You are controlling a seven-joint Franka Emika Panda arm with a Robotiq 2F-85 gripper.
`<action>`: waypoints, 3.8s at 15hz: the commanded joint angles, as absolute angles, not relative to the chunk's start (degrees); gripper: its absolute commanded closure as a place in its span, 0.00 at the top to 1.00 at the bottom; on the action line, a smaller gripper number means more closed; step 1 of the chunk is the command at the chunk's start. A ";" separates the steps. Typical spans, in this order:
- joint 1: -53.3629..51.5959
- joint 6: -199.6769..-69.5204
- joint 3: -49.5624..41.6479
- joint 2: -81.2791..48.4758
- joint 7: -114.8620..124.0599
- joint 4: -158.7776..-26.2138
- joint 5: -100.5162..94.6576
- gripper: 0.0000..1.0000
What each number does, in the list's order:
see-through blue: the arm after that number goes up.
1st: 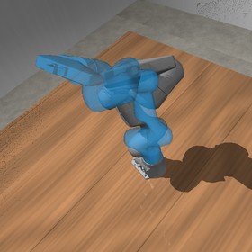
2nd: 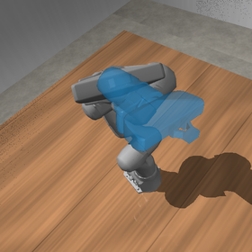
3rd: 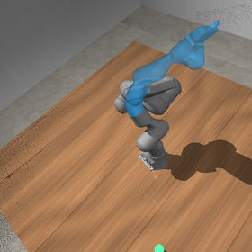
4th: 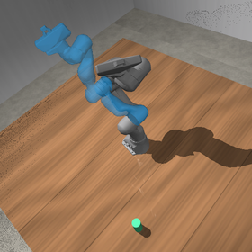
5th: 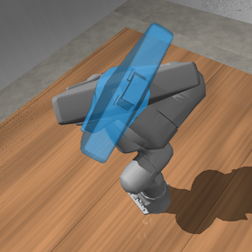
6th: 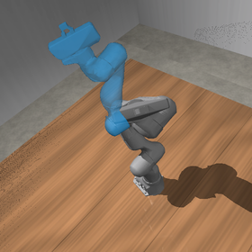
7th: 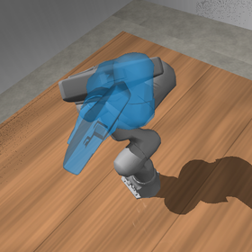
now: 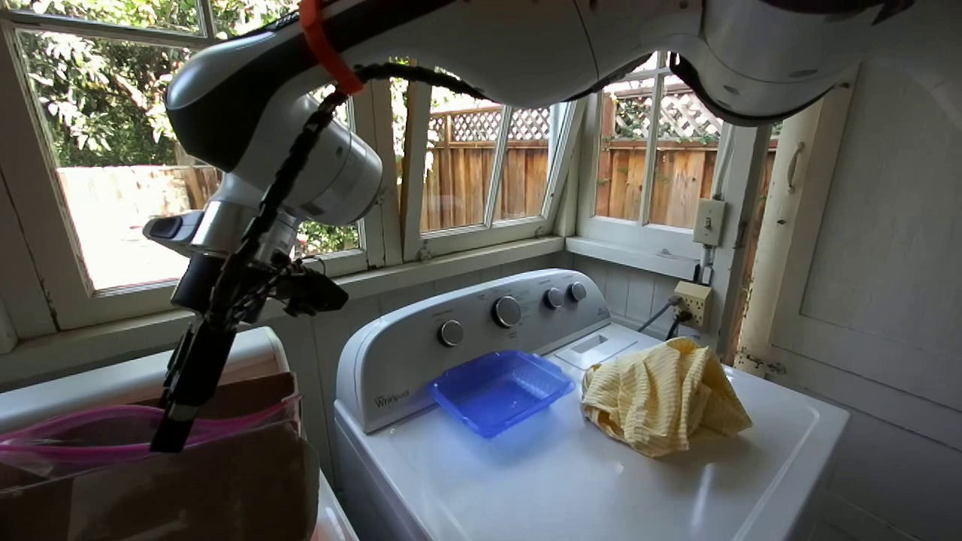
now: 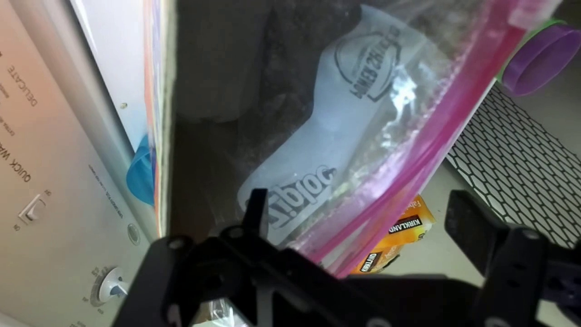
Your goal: Remove the plastic from the box
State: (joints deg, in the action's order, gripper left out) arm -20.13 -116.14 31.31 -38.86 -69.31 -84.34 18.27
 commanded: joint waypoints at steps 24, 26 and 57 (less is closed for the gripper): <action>-24.80 -119.71 27.76 -35.61 -69.49 -84.21 8.24 0.32; -24.58 -119.74 27.86 -35.36 -69.67 -84.37 8.57 0.45; -21.96 -111.55 30.18 -35.57 -72.83 -80.60 14.59 0.01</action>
State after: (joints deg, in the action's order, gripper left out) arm -22.91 -117.42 28.90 -35.78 -71.46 -83.78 12.13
